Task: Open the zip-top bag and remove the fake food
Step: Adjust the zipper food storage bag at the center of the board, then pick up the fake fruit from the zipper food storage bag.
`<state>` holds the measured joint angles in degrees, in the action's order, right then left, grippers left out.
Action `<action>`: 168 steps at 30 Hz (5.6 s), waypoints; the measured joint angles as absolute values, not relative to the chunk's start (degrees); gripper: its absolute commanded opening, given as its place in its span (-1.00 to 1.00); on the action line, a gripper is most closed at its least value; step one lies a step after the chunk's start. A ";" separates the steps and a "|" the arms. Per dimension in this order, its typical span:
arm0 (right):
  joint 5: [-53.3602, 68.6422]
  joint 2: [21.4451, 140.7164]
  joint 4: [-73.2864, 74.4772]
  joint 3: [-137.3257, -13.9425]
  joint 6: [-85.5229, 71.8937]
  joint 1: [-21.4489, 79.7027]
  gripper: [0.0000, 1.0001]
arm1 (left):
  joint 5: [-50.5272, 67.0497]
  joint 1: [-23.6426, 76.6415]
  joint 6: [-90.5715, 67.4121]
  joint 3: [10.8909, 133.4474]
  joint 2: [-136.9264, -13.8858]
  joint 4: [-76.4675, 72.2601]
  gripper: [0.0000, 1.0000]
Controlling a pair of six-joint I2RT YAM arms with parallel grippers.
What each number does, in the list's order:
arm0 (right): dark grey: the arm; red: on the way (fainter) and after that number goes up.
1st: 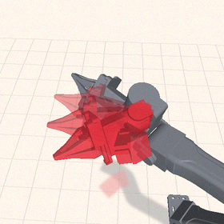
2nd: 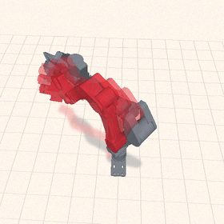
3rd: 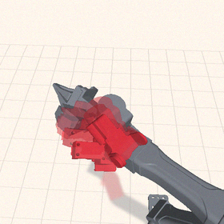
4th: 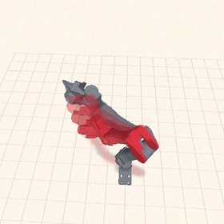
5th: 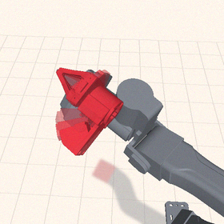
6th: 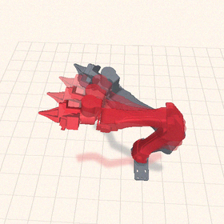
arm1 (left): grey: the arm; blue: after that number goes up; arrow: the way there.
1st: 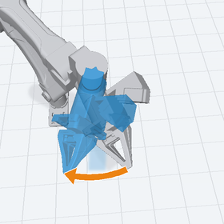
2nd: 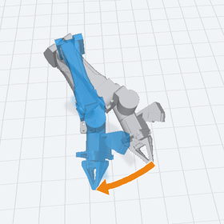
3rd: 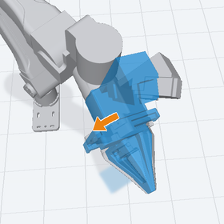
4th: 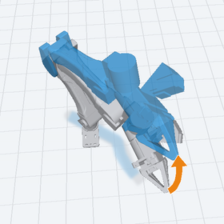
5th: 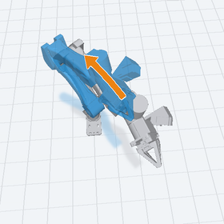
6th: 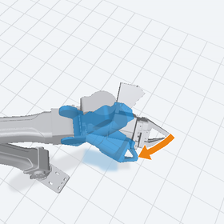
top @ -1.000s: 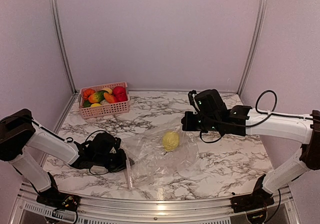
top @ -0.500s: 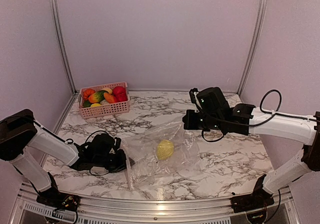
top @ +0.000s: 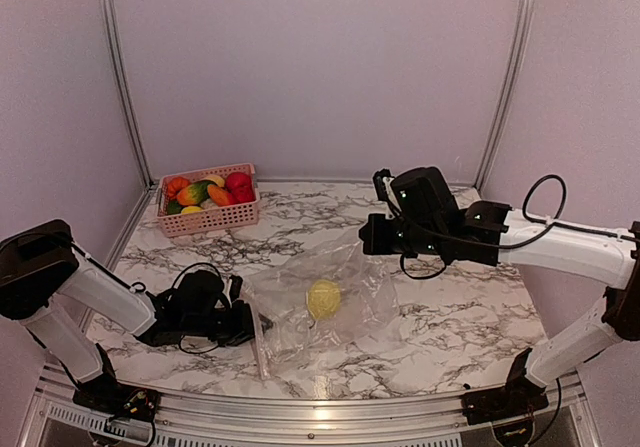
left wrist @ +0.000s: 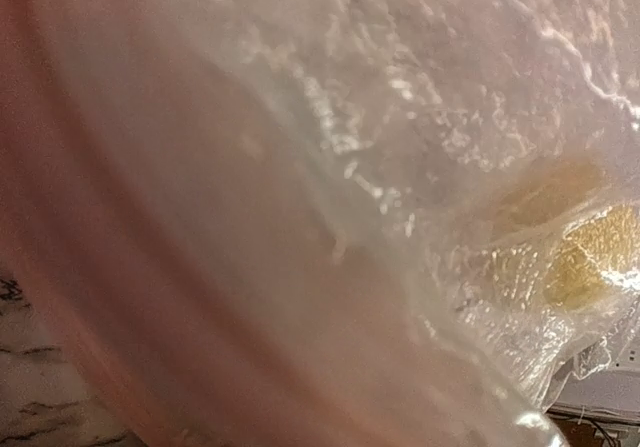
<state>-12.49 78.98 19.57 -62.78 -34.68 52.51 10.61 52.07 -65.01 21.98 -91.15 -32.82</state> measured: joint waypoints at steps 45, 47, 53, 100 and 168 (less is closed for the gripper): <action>-22.11 88.36 28.36 -66.26 -37.17 61.82 -0.37 | 12.58 52.14 -62.72 21.65 -90.28 -35.22 -0.33; -20.80 89.97 27.07 -65.93 -37.50 61.80 -0.43 | 12.58 52.14 -62.63 21.65 -90.21 -34.85 -0.33; -17.93 94.37 23.73 -65.34 -37.95 61.21 -0.50 | 12.56 52.14 -62.54 21.69 -89.93 -34.33 -0.33; -14.59 103.20 17.56 -63.11 -35.64 62.33 0.69 | 15.90 52.25 -61.39 24.69 -89.60 -33.78 0.42; -7.88 113.36 16.23 -78.08 -30.87 58.65 -0.11 | 11.70 52.25 -59.37 31.24 -94.74 -29.43 0.70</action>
